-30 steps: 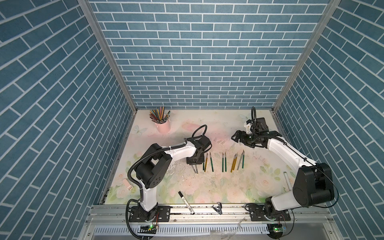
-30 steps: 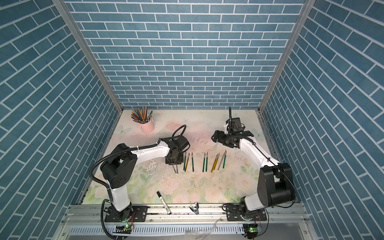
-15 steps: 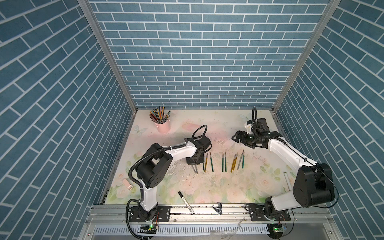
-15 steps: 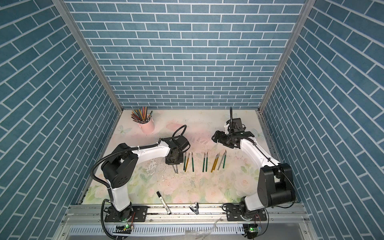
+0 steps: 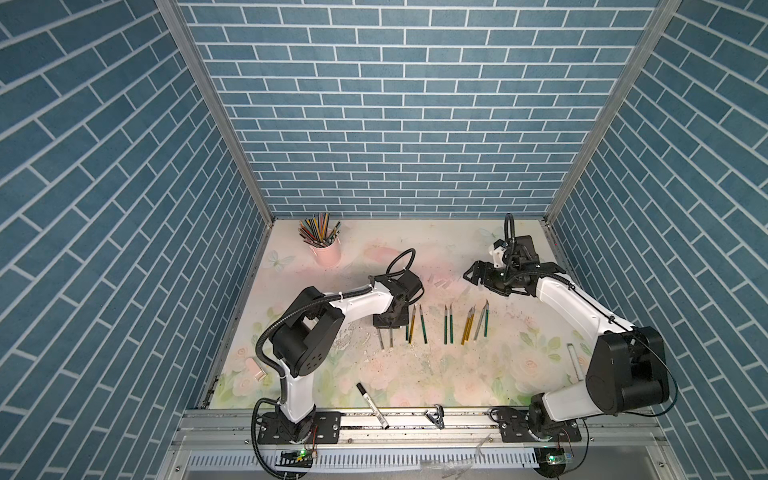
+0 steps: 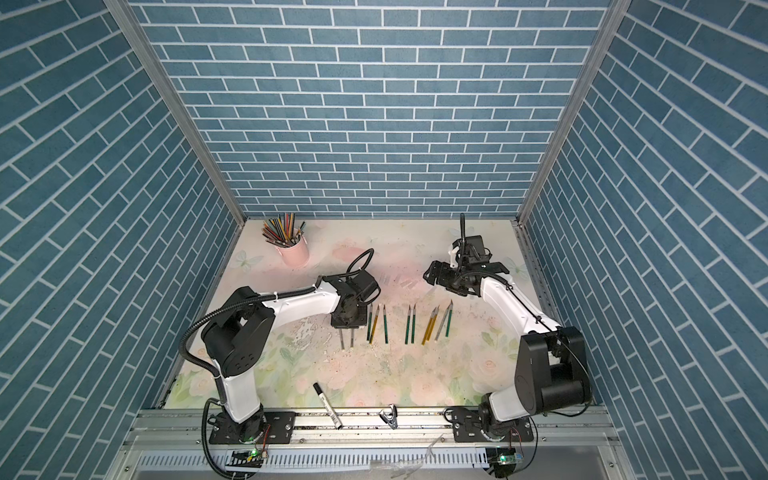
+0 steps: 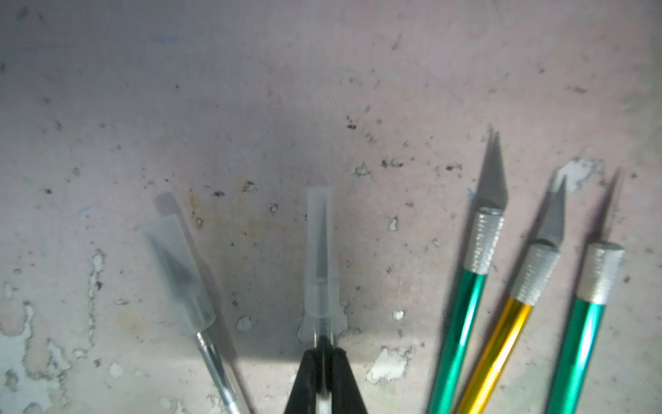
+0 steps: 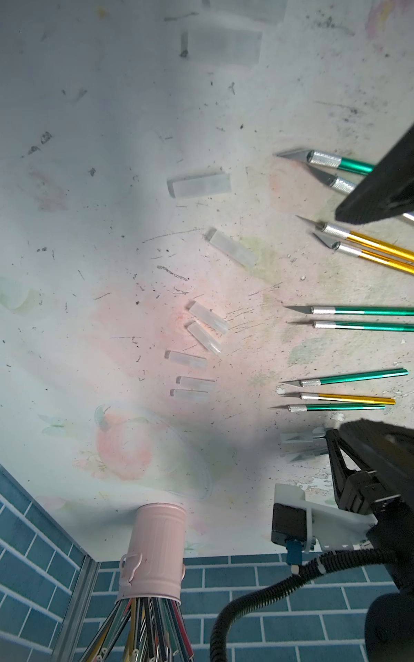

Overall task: Remove protective caps from carving knives
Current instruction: Pick up the carving knife from the center of the board.

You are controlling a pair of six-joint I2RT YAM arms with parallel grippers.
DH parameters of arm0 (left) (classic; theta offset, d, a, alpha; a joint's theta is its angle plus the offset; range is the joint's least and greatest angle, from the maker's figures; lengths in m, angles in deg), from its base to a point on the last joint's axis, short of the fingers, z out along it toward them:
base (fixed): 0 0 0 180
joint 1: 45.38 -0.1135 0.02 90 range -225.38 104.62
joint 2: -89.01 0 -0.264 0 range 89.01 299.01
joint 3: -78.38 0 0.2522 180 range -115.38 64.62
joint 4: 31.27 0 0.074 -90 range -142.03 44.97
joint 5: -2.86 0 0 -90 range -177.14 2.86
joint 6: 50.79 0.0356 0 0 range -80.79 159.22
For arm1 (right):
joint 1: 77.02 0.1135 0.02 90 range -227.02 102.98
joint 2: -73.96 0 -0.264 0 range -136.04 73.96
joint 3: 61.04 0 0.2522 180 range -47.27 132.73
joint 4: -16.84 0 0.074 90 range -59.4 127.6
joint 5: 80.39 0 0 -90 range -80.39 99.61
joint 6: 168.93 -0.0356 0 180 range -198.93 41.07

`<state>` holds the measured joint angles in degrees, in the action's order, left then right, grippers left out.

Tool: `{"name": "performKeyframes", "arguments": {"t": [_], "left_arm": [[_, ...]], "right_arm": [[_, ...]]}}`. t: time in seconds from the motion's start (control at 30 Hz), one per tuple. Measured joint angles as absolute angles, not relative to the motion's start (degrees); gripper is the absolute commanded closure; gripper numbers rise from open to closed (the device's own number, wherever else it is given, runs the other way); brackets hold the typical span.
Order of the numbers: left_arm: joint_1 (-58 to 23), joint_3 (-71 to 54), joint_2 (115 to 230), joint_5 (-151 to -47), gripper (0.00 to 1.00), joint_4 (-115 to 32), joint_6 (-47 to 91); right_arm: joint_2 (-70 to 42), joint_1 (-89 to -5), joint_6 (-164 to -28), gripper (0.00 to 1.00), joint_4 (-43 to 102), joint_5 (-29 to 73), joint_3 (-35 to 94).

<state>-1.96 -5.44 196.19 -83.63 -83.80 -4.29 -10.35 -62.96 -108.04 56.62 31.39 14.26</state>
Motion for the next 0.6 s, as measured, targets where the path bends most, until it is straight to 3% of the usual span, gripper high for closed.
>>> {"name": "performKeyframes", "arguments": {"t": [0.33, 0.6], "left_arm": [[-2.22, -5.51, 189.33, -88.55, 0.96, -79.31, 0.23], [-4.25, -2.73, 185.33, -98.63, 0.96, -69.89, 4.76]], "right_arm": [[-11.12, -62.93, -108.54, 0.18, 55.35, 34.54, 15.79], [-12.93, -62.04, -110.53, 0.22, 51.79, 38.65, 15.79]]}}
